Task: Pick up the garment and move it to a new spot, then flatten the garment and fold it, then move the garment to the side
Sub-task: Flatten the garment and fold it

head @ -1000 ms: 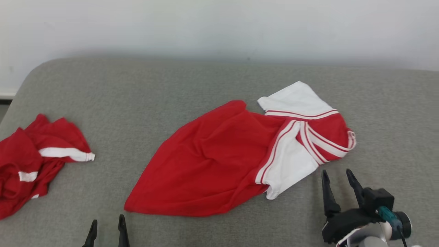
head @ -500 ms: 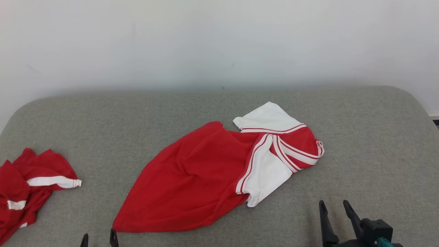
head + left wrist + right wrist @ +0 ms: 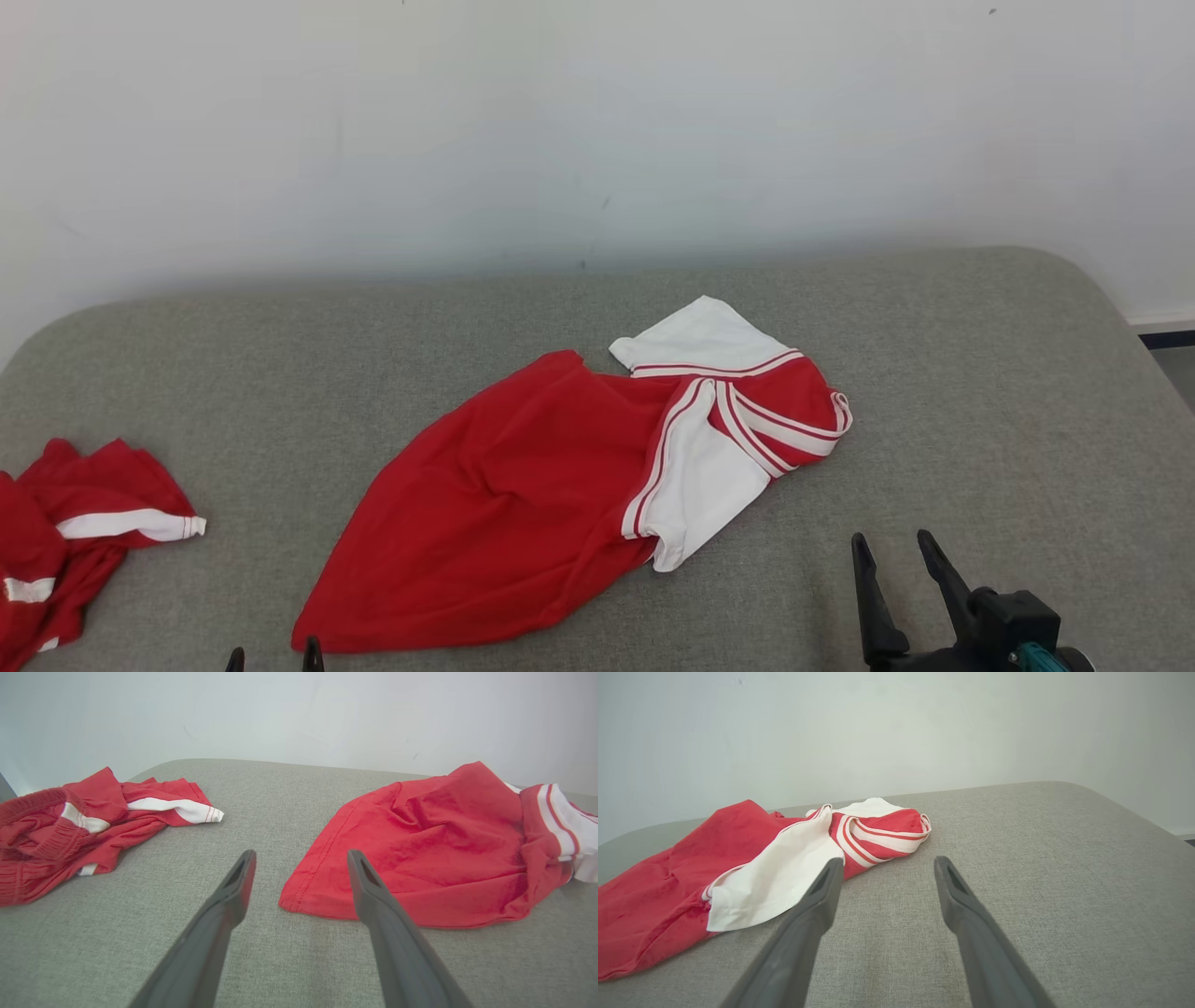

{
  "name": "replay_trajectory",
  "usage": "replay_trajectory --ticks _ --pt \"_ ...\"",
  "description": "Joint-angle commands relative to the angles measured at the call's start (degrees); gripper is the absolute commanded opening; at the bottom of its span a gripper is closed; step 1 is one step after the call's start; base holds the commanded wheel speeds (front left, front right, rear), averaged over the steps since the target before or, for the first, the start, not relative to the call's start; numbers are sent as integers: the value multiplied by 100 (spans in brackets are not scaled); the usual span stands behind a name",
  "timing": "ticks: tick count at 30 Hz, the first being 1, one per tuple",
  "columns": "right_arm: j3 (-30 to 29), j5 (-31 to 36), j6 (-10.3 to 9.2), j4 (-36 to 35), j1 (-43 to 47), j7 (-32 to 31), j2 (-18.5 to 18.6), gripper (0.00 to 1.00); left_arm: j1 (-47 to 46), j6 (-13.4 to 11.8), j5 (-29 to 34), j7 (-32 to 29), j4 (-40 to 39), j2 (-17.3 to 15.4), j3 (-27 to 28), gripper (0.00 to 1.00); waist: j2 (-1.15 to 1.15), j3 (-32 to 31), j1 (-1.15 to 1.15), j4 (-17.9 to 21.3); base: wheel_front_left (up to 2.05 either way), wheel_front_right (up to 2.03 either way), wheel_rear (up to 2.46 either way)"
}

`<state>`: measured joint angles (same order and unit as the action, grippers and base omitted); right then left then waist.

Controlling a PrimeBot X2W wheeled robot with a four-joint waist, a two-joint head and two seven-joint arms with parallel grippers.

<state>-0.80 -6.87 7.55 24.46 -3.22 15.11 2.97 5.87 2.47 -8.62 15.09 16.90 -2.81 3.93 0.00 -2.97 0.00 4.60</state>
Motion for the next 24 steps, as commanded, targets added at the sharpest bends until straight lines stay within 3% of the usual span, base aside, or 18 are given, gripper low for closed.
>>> replay_trajectory --ticks 1,24 --pt "37 23 -13 -81 66 2 -11 100 28 -1 71 11 -20 -16 11 100 0 -15 0 7 0 0 0" --pt "365 153 -13 -556 -23 2 -9 100 -207 283 309 11 170 -15 -77 100 0 225 0 -67 0 0 0"
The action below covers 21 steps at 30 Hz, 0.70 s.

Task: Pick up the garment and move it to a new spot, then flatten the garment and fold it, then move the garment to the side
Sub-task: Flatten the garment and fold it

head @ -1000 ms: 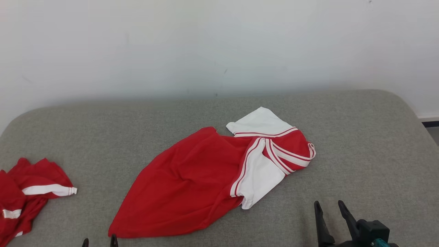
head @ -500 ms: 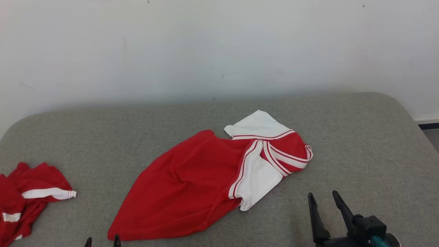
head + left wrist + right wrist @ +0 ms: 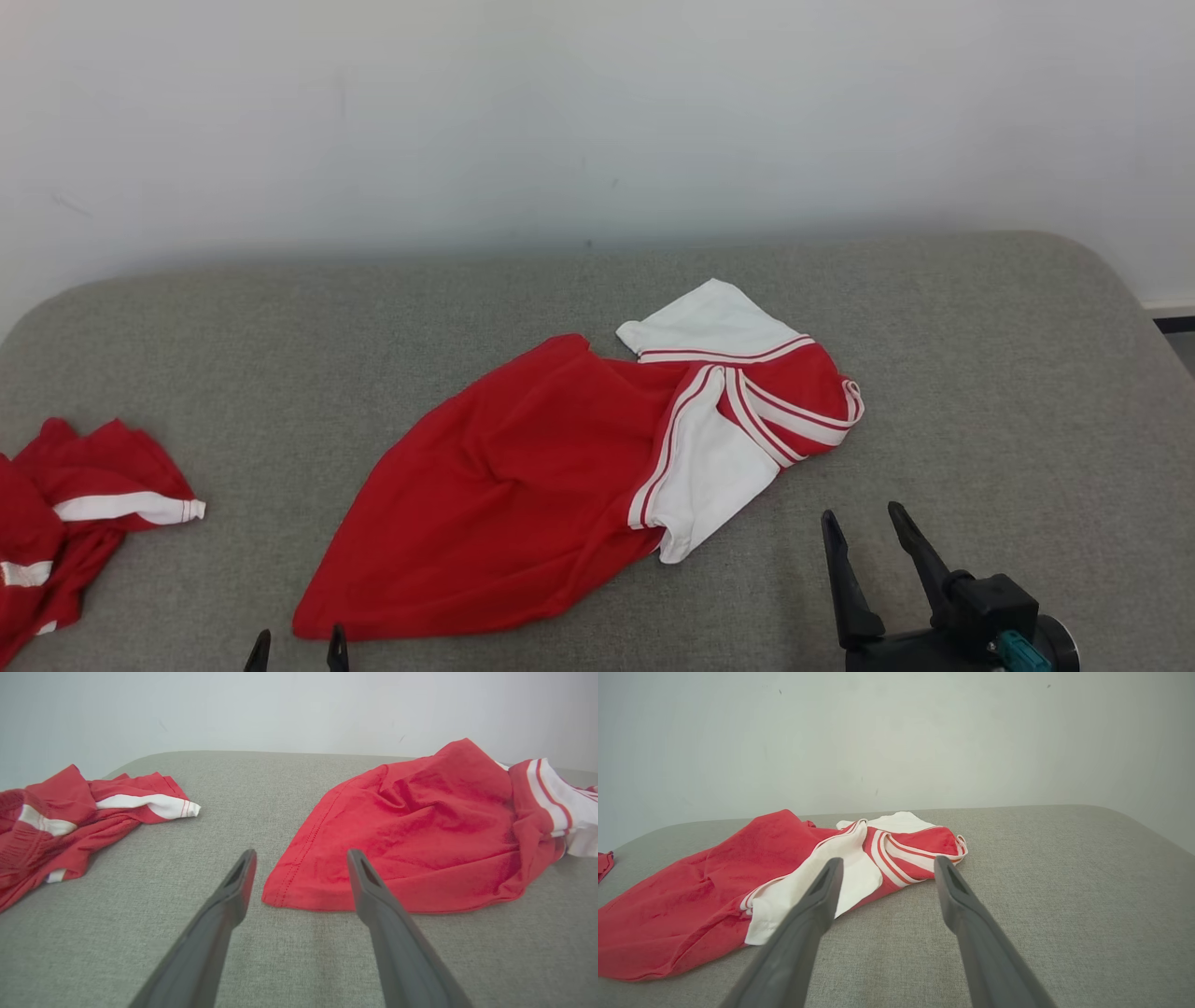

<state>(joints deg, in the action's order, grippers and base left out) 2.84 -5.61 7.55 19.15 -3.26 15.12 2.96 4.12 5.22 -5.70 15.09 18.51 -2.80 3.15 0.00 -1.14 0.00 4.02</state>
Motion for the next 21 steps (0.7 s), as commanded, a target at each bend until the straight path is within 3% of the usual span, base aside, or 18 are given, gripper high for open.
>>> replay_trajectory --ticks 1,10,21 --pt "12 16 -13 -17 -21 1 -9 100 -71 18 -6 11 25 -16 1 100 0 74 0 -16 0 0 0" --pt "72 -32 -13 -23 -171 1 -9 100 -458 125 -226 11 379 -16 -14 100 0 490 0 -29 0 0 0" --pt "50 95 -13 -70 -489 1 -10 100 -1061 -94 -449 11 861 -17 201 100 0 1092 0 -16 0 0 0"
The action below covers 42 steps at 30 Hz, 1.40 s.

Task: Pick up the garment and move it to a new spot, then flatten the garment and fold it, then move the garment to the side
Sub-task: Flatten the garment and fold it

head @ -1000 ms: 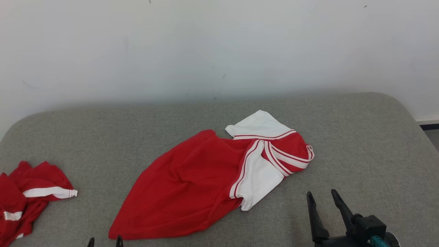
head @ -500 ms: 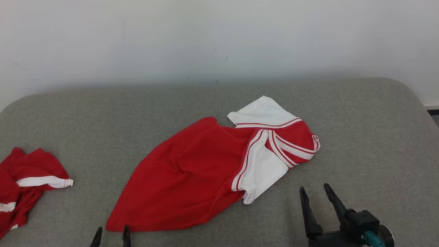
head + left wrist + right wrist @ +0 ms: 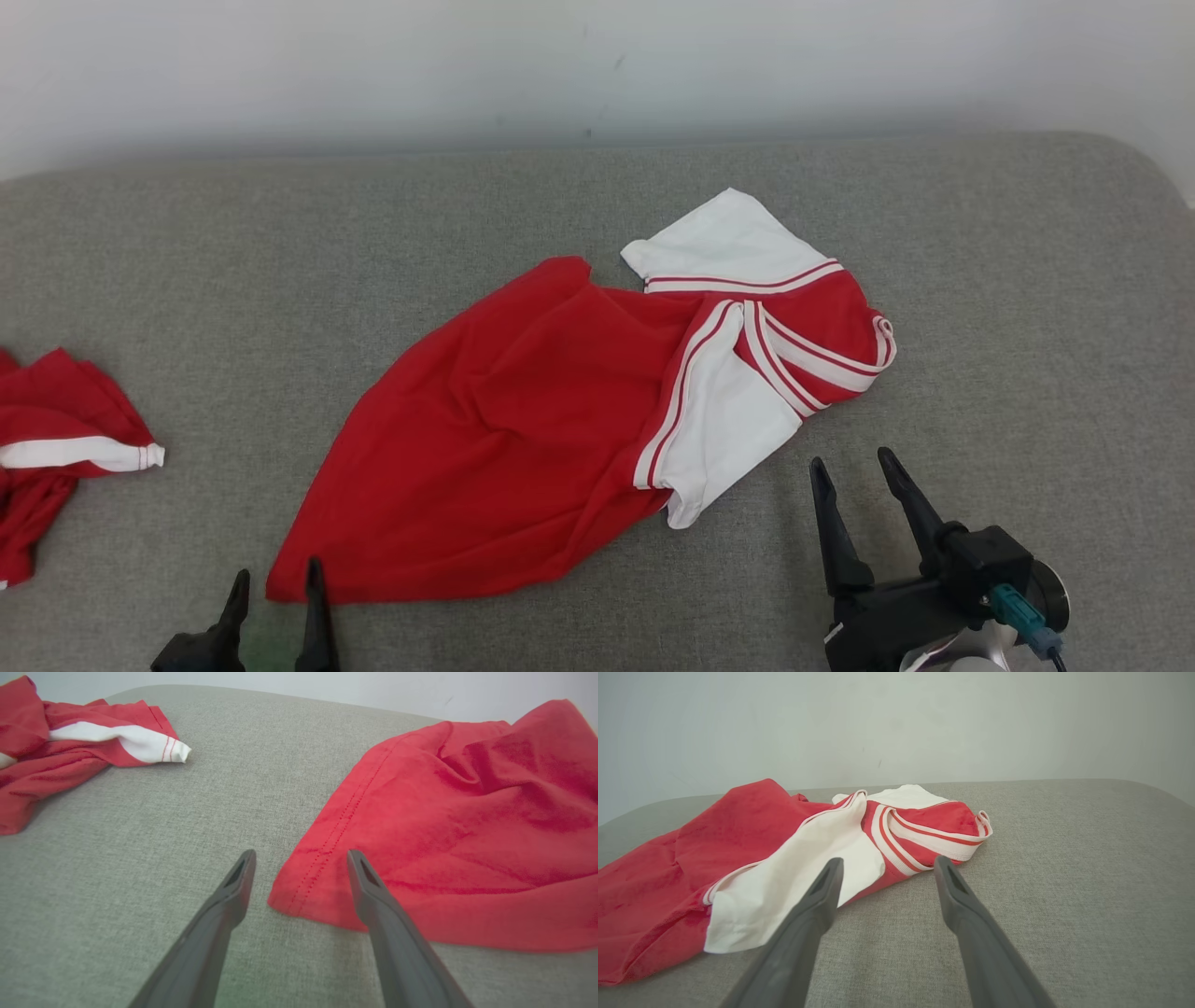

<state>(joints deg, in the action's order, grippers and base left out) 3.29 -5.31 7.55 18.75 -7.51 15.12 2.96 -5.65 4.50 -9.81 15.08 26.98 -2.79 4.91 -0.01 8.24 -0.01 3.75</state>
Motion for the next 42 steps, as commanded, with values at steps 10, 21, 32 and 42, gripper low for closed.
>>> replay_trajectory --ticks 10,21,32,42 --pt "-8 1 -13 -16 -139 1 -10 100 143 -173 -411 13 -280 -20 -130 100 1 288 1 -66 0 0 0" --pt "62 -21 -13 9 -194 1 -9 100 295 -240 -513 13 -462 -18 -148 100 1 328 1 -103 0 0 0" --pt "10 78 -13 -28 -242 1 -11 100 -38 -302 -573 12 -26 -18 -268 100 1 419 1 -6 0 0 0" --pt "39 -28 -13 89 -211 1 -11 100 -66 -266 -571 11 43 -15 -252 0 1 417 1 -43 0 0 0"
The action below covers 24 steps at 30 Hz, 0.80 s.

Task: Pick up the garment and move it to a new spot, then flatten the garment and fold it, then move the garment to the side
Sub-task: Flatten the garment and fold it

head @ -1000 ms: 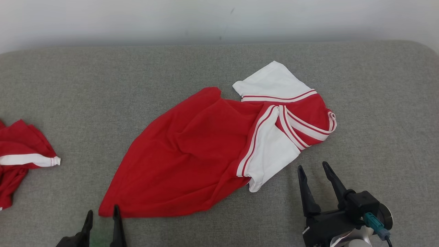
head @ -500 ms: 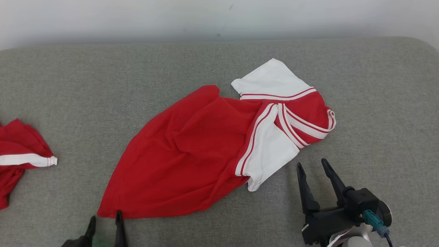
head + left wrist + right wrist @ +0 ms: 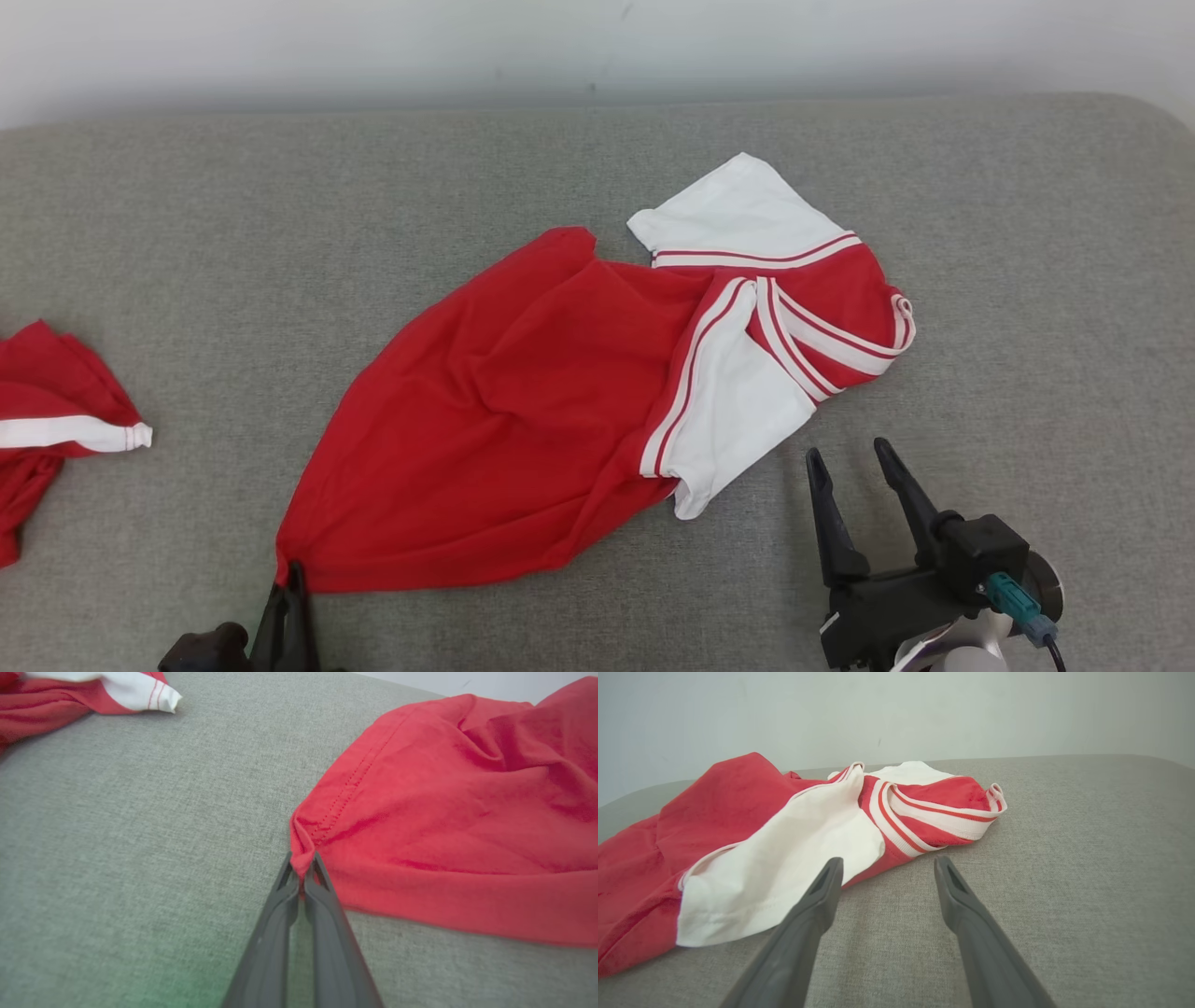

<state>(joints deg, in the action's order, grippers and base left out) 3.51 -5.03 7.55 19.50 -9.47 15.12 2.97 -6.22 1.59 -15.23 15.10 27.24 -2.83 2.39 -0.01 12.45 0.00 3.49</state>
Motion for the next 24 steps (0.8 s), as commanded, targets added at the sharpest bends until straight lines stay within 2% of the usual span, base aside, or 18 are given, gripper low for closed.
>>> replay_trajectory --ticks 1,7,24 --pt "38 -107 -13 69 -26 1 -12 100 7 27 -23 9 -7 -12 -5 0 1 -7 0 -39 0 0 0" --pt "116 -680 -13 377 -201 1 -11 100 85 15 47 9 -157 -15 -32 0 1 7 0 -172 0 0 0" --pt "111 -1009 -13 753 -778 1 -10 100 -102 48 94 8 -267 -12 -264 0 1 313 0 -361 0 0 0"
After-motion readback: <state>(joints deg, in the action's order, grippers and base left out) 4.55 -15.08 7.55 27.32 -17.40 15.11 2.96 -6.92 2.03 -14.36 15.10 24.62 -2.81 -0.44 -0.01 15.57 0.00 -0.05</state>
